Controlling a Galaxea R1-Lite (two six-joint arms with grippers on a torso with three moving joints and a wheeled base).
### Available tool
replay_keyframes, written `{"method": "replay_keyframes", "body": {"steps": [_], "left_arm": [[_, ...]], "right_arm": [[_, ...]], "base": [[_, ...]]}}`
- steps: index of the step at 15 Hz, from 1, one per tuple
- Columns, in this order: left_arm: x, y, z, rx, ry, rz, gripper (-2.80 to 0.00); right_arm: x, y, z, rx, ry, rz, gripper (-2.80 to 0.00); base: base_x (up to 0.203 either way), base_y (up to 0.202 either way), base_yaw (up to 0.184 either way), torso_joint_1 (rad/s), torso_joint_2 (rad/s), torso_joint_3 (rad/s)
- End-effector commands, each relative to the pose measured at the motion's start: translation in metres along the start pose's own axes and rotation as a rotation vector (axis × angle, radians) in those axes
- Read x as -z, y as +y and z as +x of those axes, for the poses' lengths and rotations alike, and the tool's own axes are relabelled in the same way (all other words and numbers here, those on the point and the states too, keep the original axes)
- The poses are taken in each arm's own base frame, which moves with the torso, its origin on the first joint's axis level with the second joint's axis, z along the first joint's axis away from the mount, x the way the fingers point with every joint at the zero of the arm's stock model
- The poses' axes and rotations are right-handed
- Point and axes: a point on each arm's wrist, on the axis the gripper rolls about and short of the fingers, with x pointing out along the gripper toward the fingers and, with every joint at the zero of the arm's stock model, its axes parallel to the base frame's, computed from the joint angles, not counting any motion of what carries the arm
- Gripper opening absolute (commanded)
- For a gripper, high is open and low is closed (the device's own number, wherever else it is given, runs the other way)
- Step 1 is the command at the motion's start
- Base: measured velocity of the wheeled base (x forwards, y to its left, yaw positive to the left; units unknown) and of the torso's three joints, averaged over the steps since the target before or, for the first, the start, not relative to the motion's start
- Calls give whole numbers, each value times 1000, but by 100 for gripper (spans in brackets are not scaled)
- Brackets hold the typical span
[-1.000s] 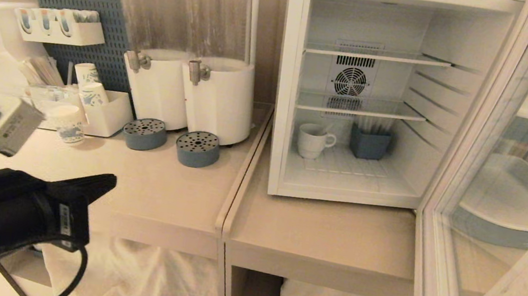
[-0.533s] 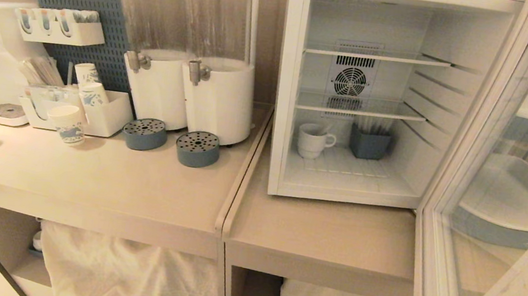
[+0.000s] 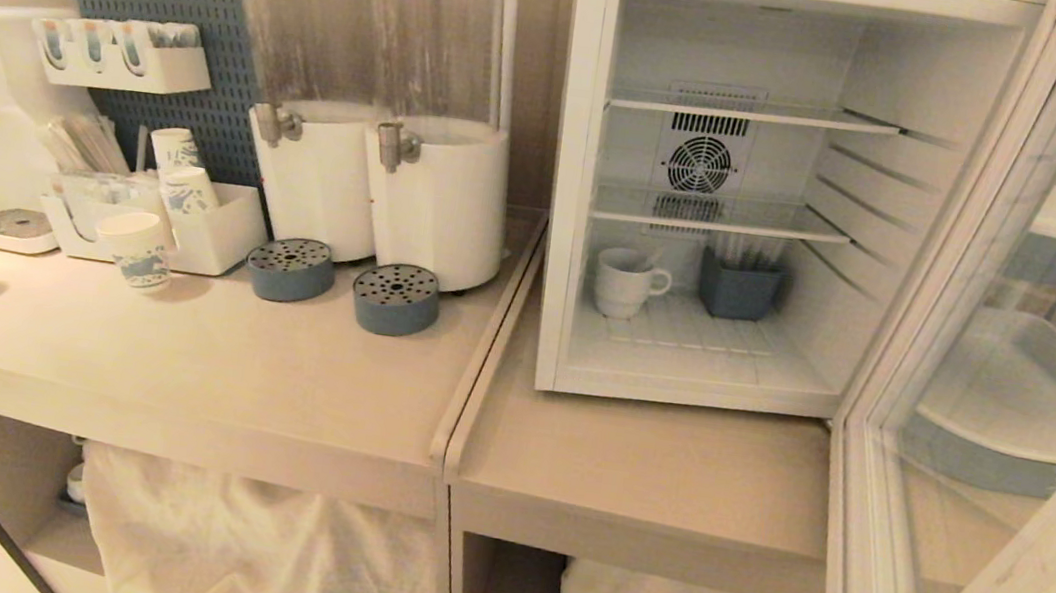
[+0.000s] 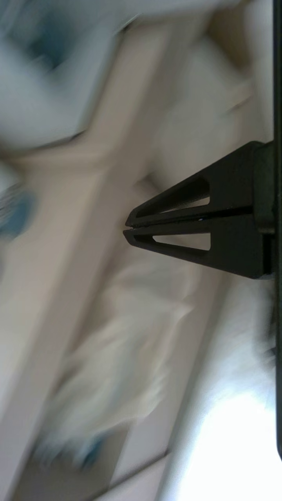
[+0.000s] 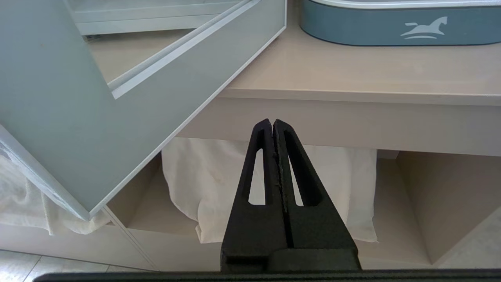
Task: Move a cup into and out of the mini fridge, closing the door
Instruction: Take the ceramic cup out of the freezer
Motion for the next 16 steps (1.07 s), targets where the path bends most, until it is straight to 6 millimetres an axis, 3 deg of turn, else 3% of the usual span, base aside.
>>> {"method": "replay_keyframes", "body": {"steps": [1,3,5,7,9,11,16], "left_arm": [[14,1,-17,38,-2,2,-280],[41,12,-16,61,-29,58,-280],[67,25,17,40,2,100,-280],[86,34,60,58,-106,148,-280],[106,44,91,66,-195,190,-280],[113,48,100,50,-223,222,-280],[110,47,93,58,-332,228,-280]], "right_arm": [[0,0,0,-1,1,-1,-280],[0,0,0,-1,-4,1,-280],[-1,0,0,-1,-7,1,-280],[-1,0,0,-1,-7,7,-280],[-1,0,0,-1,-7,5,-280],[-1,0,0,-1,-7,8,-280],[0,0,0,-1,-5,7,-280]], "base": [[0,0,0,0,0,0],[0,0,0,0,0,0],[0,0,0,0,0,0],[0,0,0,0,0,0],[0,0,0,0,0,0],[0,0,0,0,0,0],[0,0,0,0,0,0]]}}
